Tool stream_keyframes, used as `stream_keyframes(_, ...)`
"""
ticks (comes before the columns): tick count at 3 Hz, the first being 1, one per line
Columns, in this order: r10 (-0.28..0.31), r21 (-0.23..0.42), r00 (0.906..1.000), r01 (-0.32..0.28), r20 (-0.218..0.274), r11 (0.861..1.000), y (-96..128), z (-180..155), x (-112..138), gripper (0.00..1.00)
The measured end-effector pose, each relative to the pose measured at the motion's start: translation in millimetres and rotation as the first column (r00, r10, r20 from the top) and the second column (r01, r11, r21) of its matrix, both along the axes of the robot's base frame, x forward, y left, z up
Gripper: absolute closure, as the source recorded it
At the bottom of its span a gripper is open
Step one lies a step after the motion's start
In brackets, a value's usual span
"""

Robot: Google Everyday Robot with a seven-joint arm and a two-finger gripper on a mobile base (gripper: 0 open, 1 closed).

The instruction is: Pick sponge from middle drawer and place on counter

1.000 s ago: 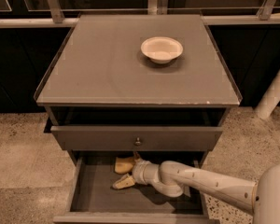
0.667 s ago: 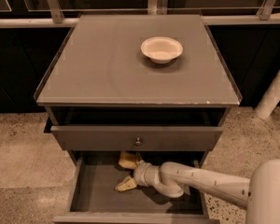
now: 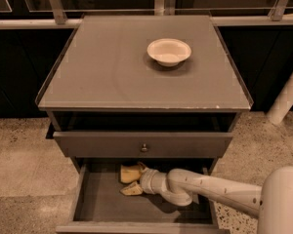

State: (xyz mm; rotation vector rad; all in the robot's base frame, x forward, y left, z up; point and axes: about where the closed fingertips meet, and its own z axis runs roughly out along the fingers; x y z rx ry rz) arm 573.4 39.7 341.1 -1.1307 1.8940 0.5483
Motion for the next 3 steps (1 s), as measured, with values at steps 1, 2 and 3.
stream_keyframes(1,0.0,0.0,1.0,0.0,0.0,1.0,0.0,0.0,0.0,0.66)
stream_keyframes(2,0.0,0.0,1.0,0.0,0.0,1.0,0.0,0.3,0.0,0.89)
stream_keyframes(3,0.0,0.0,1.0,0.0,0.0,1.0,0.0,4.0,0.2,1.0)
